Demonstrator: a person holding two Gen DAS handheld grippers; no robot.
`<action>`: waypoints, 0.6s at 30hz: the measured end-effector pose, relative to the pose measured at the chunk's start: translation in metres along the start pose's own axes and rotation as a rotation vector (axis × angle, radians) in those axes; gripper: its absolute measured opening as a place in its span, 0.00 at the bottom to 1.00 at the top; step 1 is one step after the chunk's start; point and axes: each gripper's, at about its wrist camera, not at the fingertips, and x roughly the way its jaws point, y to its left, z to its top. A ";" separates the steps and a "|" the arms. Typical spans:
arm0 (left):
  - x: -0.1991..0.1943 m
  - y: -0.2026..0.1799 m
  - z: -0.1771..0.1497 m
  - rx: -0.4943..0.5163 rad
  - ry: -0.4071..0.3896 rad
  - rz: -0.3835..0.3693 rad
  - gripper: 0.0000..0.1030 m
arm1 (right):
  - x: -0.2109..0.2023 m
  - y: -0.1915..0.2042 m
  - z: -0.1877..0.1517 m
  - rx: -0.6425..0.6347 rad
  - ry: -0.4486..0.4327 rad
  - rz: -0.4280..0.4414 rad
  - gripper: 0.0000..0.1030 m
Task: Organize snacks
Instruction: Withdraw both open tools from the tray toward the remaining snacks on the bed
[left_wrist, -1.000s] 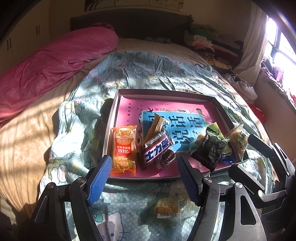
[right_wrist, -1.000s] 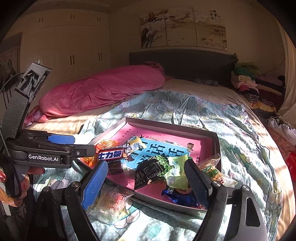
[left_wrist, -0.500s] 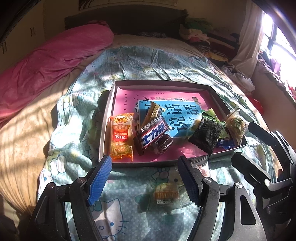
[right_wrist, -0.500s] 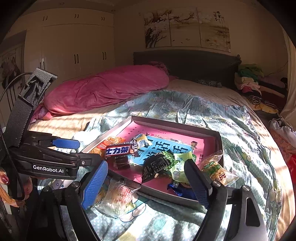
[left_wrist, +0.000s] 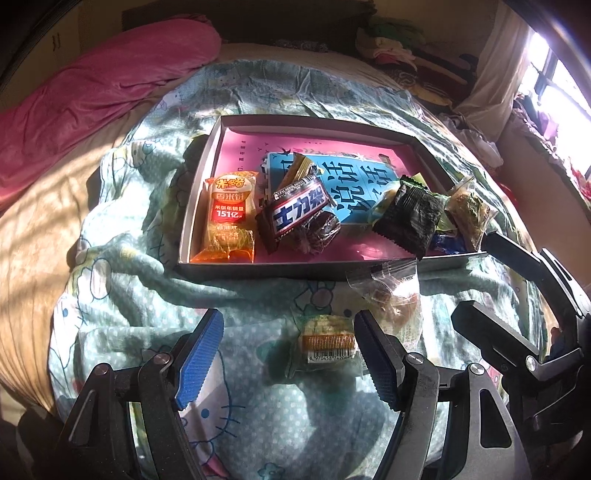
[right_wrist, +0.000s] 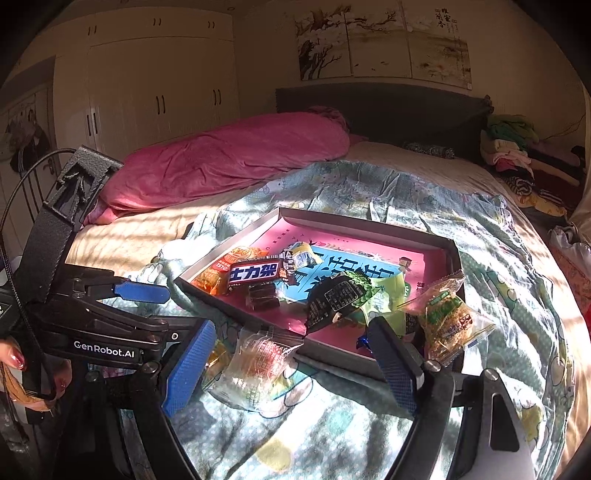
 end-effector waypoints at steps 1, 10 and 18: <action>0.002 0.000 -0.001 -0.005 0.010 -0.008 0.73 | 0.001 0.000 -0.001 0.001 0.010 0.005 0.82; 0.015 -0.008 -0.013 -0.013 0.050 -0.014 0.73 | 0.008 -0.004 -0.009 0.035 0.066 0.019 0.82; 0.025 -0.010 -0.017 -0.001 0.067 0.012 0.73 | 0.015 -0.006 -0.012 0.051 0.097 0.037 0.82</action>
